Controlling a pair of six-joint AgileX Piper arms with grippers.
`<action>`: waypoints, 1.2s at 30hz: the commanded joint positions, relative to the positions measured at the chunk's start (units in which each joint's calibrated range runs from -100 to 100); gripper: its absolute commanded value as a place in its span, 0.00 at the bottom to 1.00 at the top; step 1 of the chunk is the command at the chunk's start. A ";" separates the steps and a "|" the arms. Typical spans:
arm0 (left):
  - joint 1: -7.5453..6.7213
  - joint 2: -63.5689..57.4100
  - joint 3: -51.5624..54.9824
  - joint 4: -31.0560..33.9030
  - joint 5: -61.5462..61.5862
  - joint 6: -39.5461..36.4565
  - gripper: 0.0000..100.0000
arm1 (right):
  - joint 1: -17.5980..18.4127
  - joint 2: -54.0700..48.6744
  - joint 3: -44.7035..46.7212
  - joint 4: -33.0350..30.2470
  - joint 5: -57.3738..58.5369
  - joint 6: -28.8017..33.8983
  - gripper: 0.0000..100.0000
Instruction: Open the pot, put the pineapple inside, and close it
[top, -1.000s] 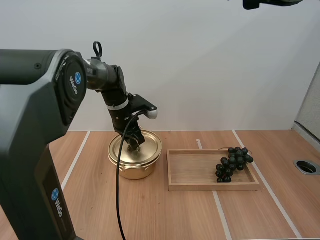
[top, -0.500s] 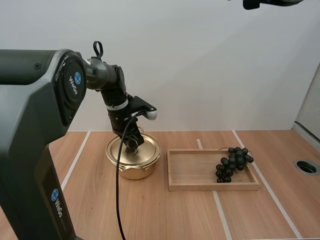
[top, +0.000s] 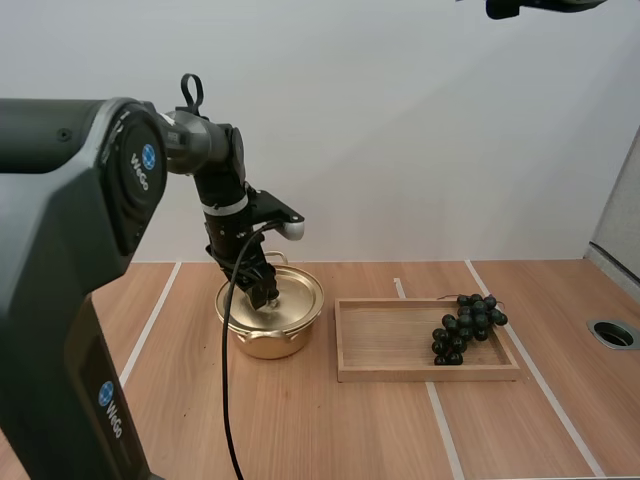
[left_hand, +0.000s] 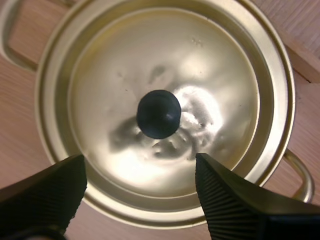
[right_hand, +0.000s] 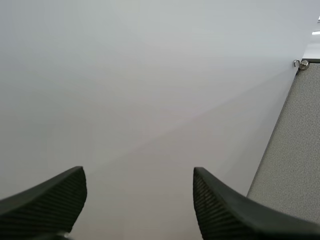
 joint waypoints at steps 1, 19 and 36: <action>-0.04 -4.60 -3.54 -0.16 -0.21 0.19 1.00 | -0.26 -0.79 -0.32 -0.27 0.36 -0.31 1.00; -0.04 -42.13 -17.21 -9.46 -22.45 -15.86 1.00 | -0.26 -0.79 -0.32 -0.27 0.36 -0.31 1.00; -0.04 -70.37 -17.21 -7.71 -33.31 -24.06 1.00 | -0.26 -0.79 -0.32 -0.27 0.36 -0.31 1.00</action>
